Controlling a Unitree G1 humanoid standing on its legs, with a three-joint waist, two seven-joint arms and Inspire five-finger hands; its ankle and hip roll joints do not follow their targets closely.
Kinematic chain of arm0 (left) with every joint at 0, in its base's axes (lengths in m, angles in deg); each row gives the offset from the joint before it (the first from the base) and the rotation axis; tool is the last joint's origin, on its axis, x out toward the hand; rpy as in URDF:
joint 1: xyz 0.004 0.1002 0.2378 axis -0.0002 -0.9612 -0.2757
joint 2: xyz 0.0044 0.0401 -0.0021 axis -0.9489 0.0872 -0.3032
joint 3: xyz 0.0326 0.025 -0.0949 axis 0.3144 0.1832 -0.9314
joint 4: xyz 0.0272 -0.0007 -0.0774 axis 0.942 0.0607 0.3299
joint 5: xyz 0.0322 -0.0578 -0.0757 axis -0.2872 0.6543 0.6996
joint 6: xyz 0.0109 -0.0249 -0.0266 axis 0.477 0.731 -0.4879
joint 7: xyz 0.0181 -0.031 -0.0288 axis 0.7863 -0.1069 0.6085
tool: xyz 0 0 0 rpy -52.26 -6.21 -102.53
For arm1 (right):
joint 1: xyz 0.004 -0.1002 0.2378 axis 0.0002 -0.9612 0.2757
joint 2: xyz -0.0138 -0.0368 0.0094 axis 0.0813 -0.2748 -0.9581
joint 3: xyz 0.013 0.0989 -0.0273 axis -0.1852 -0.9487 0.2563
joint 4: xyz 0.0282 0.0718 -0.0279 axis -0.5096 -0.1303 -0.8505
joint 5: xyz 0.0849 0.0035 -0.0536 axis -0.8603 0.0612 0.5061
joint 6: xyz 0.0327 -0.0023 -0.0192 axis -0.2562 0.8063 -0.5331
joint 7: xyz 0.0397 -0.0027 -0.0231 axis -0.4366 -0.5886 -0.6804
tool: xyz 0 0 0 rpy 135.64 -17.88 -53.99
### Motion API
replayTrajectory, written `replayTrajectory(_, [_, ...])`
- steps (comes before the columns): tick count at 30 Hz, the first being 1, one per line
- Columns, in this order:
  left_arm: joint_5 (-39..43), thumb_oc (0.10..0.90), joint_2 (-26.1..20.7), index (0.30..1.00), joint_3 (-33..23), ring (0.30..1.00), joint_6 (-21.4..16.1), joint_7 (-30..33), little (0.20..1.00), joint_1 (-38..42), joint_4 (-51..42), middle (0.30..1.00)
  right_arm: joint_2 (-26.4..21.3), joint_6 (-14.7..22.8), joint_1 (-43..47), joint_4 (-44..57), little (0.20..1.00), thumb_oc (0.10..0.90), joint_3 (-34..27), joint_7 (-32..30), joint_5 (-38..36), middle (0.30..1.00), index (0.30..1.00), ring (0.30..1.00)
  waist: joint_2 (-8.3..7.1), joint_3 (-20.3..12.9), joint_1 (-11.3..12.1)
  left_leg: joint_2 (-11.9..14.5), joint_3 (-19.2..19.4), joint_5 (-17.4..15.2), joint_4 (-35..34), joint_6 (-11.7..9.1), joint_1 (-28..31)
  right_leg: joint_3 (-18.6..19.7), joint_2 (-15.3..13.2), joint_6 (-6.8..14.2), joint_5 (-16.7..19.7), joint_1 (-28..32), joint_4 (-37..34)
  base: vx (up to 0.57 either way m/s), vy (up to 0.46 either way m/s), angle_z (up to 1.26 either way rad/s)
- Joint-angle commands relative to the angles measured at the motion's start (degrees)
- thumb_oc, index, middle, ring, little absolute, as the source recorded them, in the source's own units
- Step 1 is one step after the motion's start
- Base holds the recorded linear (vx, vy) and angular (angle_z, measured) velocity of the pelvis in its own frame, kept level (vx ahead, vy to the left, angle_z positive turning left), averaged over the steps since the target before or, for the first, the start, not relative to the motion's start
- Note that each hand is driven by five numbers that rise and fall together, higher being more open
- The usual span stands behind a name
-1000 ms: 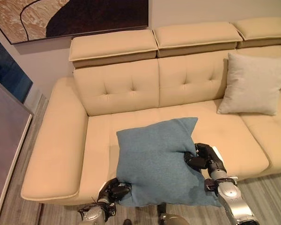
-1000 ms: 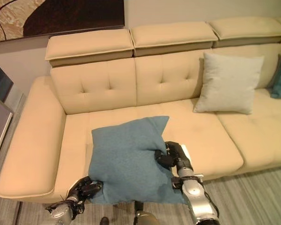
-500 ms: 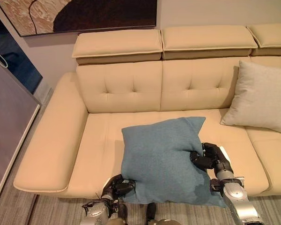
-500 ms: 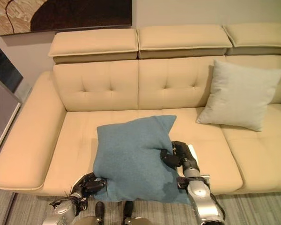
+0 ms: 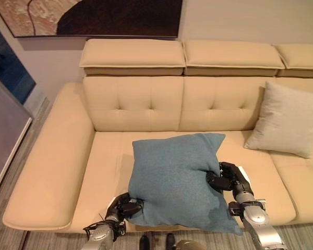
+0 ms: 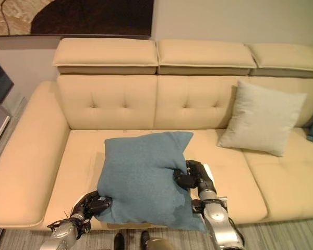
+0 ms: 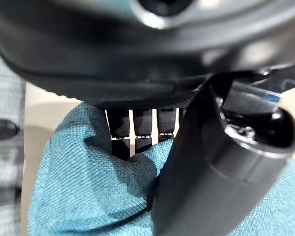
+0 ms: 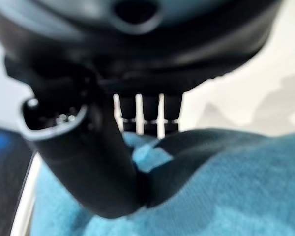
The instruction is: Pick up all the scattered cushions and arrange them neatly on the sofa.
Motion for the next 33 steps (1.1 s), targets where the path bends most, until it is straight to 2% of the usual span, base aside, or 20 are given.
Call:
replayTrajectory(1, [1.4,0.400,2.5,0.300,-0.1,0.300,-8.0,-3.0,0.300,5.1,-8.6,0.300,0.8,5.9,3.0,5.3,0.300,0.400,-0.6,0.1,0.3,0.300,0.300,0.300,-2.44,-4.4,0.5,0.7,1.7,-7.4,4.4,-3.2,0.2,-0.4,-0.5,4.7,4.9,3.8,-6.7,0.12,-0.156,0.13])
replayTrajectory(3, [1.6,0.400,2.7,0.300,0.0,0.300,-8.2,-3.2,0.300,5.2,-8.9,0.300,0.6,5.8,2.5,5.4,0.300,0.400,-1.0,0.1,0.1,0.300,0.300,0.300,-3.06,-4.5,0.2,0.7,0.8,-7.7,4.6,-4.0,0.7,-0.1,-0.5,4.5,5.1,5.4,-9.0,0.12,-0.218,0.54])
replayTrajectory(6, [1.8,0.400,3.2,0.300,0.7,0.300,-8.1,-3.5,0.300,5.6,-9.4,0.300,0.1,6.1,1.6,5.8,0.300,0.400,-2.1,-0.2,-0.4,0.300,0.300,0.300,-3.37,-5.2,-0.3,2.1,0.2,-8.3,6.2,-5.7,0.6,-0.7,0.2,3.5,4.6,7.7,-10.3,0.09,-0.216,0.42])
replayTrajectory(8, [1.7,0.400,3.6,0.300,1.6,0.300,-8.1,-3.2,0.300,6.8,-9.2,0.300,-0.5,6.5,1.1,6.4,0.300,0.400,-2.9,-0.6,-0.9,0.300,0.300,0.300,-3.86,-4.7,-0.8,3.1,0.3,-8.6,10.5,-6.9,-1.5,-1.3,0.3,2.6,3.9,8.8,-10.5,0.02,-0.185,0.30])
replayTrajectory(10, [1.7,0.400,3.8,0.300,2.0,0.300,-8.1,-3.1,0.300,7.6,-8.9,0.300,-1.2,6.7,1.1,6.6,0.300,0.400,-3.3,-0.8,-1.3,0.300,0.300,0.300,-4.03,-4.1,-1.2,4.0,1.0,-8.7,14.6,-7.5,-3.8,-2.3,0.3,2.0,3.4,9.4,-10.4,-0.01,-0.119,0.38])
replayTrajectory(11, [1.7,0.400,4.0,0.300,2.2,0.300,-8.1,-3.0,0.300,8.2,-8.9,0.300,-1.6,6.6,1.1,6.6,0.300,0.400,-3.4,-0.7,-2.0,0.300,0.300,0.300,-4.29,-3.6,-1.3,4.4,1.5,-7.7,18.3,-7.8,-5.6,-2.7,0.4,1.3,2.9,9.8,-10.2,0.00,-0.081,0.25])
replayTrajectory(12, [1.7,0.400,4.0,0.300,2.3,0.300,-8.1,-3.0,0.300,8.4,-9.0,0.300,-1.7,6.5,1.1,6.4,0.300,0.400,-3.3,-0.6,-2.0,0.300,0.300,0.300,-4.28,-3.6,-1.3,4.7,1.5,-7.9,18.9,-7.7,-6.2,-2.8,0.4,1.1,2.7,9.9,-10.1,0.02,-0.052,0.08])
replayTrajectory(16, [1.1,0.400,4.1,0.300,2.4,0.300,-7.8,-2.6,0.300,8.7,-8.8,0.300,-1.7,6.4,0.8,5.8,0.300,0.400,-3.6,-1.2,-1.5,0.300,0.300,0.300,-4.18,-3.9,-1.3,5.1,1.6,-7.6,15.9,-7.5,-7.2,-2.9,0.2,1.5,2.0,10.8,-10.4,0.06,0.018,0.04])
replayTrajectory(18, [1.1,0.400,4.2,0.300,2.8,0.300,-8.1,-2.8,0.300,9.0,-9.3,0.300,-1.8,6.2,0.9,5.6,0.300,0.400,-3.6,-0.9,-1.4,0.300,0.300,0.300,-3.39,-4.5,-1.7,4.9,0.8,-7.3,12.2,-7.5,-5.9,-1.8,0.6,1.8,1.7,10.8,-10.1,0.10,0.075,-0.04])
replayTrajectory(24, [0.3,0.400,3.5,0.300,2.7,0.300,-7.8,-3.0,0.300,9.1,-9.6,0.300,-1.3,5.6,1.1,4.7,0.300,0.400,-3.2,-0.7,-1.2,0.300,0.300,0.300,-3.20,-5.1,-1.8,4.1,1.6,-7.0,9.0,-7.0,-3.9,-0.4,0.2,2.3,2.3,10.9,-11.0,0.09,0.088,-0.28])
replayTrajectory(30, [0.1,0.400,1.6,0.300,2.2,0.300,-8.4,-2.4,0.300,9.2,-12.5,0.300,-0.6,5.4,3.8,4.5,0.300,0.400,-1.3,-1.4,0.2,0.300,0.300,0.300,-3.29,-5.3,-0.9,3.3,4.1,-6.3,4.9,-5.5,-3.7,2.0,-0.5,4.1,5.3,8.8,-14.5,-0.01,0.071,-0.18])
replayTrajectory(33, [-0.2,0.400,1.4,0.300,2.2,0.300,-8.6,-2.0,0.300,9.4,-12.9,0.300,-0.5,5.6,4.5,4.7,0.300,0.400,-1.0,-1.7,0.4,0.300,0.300,0.300,-3.22,-5.2,-0.8,3.2,4.3,-6.1,4.3,-5.4,-4.0,2.1,-0.5,4.3,5.7,8.2,-14.9,-0.04,0.015,-0.05])
